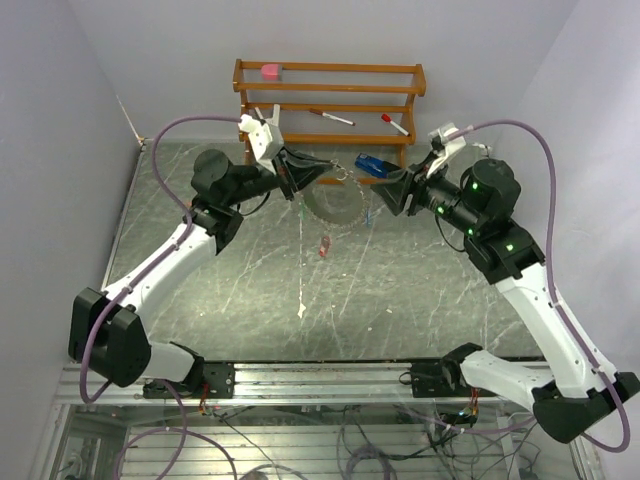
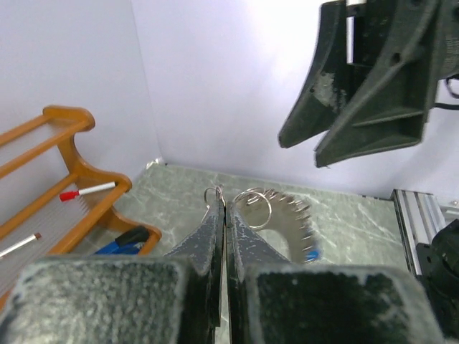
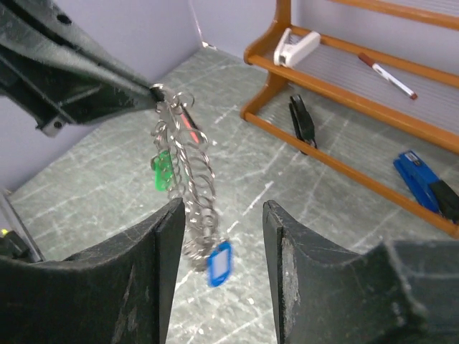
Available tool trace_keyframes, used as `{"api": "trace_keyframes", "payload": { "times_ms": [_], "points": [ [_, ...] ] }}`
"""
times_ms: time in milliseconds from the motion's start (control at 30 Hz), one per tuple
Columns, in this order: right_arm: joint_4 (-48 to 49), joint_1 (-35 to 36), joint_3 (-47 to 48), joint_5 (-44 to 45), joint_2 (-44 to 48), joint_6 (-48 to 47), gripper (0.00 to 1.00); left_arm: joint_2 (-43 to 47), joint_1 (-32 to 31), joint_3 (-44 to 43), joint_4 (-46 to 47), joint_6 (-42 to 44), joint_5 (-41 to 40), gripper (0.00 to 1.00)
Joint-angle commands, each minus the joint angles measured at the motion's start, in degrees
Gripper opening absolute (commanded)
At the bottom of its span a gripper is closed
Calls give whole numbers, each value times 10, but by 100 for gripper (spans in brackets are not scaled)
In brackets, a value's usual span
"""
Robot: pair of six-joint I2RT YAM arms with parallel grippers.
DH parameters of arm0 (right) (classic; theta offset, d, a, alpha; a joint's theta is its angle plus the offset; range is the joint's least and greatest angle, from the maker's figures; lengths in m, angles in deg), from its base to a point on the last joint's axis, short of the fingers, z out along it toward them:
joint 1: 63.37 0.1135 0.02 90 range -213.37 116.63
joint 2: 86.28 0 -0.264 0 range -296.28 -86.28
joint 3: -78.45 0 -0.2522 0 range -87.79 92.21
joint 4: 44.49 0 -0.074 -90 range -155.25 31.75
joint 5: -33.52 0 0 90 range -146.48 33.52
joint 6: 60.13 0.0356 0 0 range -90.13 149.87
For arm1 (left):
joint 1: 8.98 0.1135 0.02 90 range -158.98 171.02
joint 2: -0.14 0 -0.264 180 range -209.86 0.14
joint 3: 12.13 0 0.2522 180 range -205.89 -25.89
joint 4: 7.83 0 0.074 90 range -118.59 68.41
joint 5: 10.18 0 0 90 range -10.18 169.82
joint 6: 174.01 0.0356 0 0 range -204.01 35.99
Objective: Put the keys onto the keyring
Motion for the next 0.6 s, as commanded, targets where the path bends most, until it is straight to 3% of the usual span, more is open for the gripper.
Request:
{"api": "trace_keyframes", "payload": {
  "times_ms": [0, 200, 567],
  "points": [
    [49, -22, 42, -81, -31, 28, 46, 40, 5, 25, 205, -51, -34, 7],
    [82, -49, 77, -169, -73, 62, 44, 49, 7, 48, 257, -62, -68, 7],
    [122, -87, 139, -287, -107, 97, 44, 43, 7, 42, 321, -79, -27, 7]
  ]
}}
